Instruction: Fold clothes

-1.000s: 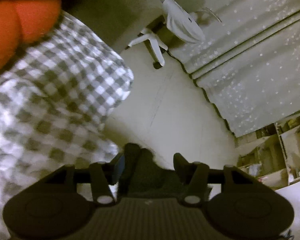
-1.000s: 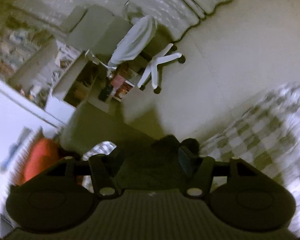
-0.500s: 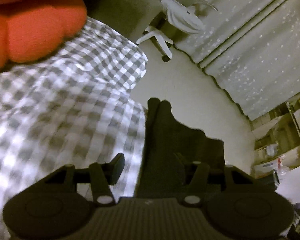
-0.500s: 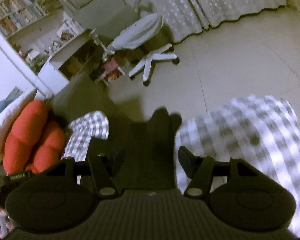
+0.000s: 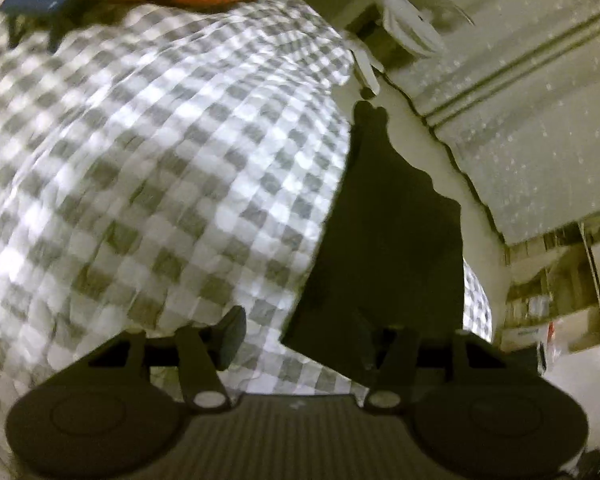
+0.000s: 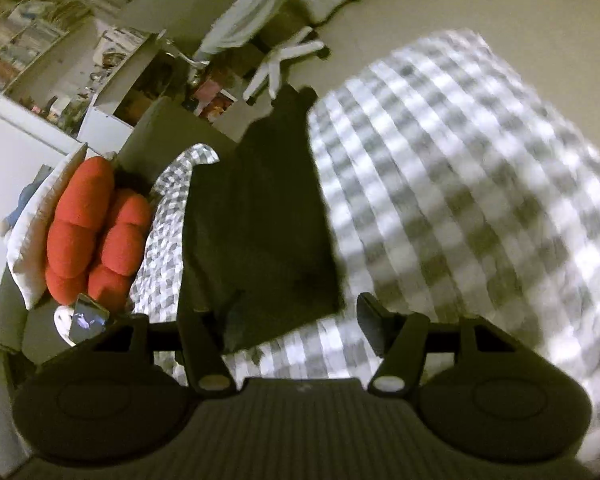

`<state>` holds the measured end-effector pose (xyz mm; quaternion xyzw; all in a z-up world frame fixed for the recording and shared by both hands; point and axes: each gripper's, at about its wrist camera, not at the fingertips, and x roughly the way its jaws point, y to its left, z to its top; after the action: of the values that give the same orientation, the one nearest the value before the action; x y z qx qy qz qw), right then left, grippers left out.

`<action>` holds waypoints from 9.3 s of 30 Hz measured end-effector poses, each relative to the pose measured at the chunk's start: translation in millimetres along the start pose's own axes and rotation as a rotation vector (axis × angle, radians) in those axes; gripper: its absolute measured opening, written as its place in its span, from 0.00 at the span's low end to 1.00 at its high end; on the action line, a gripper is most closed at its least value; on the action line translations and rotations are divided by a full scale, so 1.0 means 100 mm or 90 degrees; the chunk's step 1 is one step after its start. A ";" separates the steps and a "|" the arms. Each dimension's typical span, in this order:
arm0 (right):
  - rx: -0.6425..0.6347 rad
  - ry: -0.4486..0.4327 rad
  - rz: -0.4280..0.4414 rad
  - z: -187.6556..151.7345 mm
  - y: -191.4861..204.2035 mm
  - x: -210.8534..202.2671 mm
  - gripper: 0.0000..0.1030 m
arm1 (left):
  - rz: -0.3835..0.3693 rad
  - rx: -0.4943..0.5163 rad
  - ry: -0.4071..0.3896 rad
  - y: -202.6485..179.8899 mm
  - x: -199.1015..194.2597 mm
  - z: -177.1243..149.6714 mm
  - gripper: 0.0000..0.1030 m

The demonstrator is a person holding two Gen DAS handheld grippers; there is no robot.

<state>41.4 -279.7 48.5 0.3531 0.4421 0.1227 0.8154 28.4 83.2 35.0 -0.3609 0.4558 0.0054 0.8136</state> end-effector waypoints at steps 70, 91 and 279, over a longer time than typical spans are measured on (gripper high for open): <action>-0.018 0.030 0.009 -0.04 -0.15 0.17 0.43 | -0.052 0.029 0.049 0.05 0.15 -0.21 0.57; -0.067 -0.002 -0.022 -0.11 -0.02 0.28 0.08 | 0.002 0.110 0.001 -0.15 0.28 -0.23 0.06; -0.479 0.002 -0.225 -1.82 0.43 -0.31 0.31 | 0.035 0.369 -0.134 0.10 -0.68 -1.27 0.19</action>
<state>-118.7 -179.7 32.4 -0.0508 0.4215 0.1340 0.8954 -108.2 37.5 38.9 -0.0990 0.3615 -0.0654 0.9248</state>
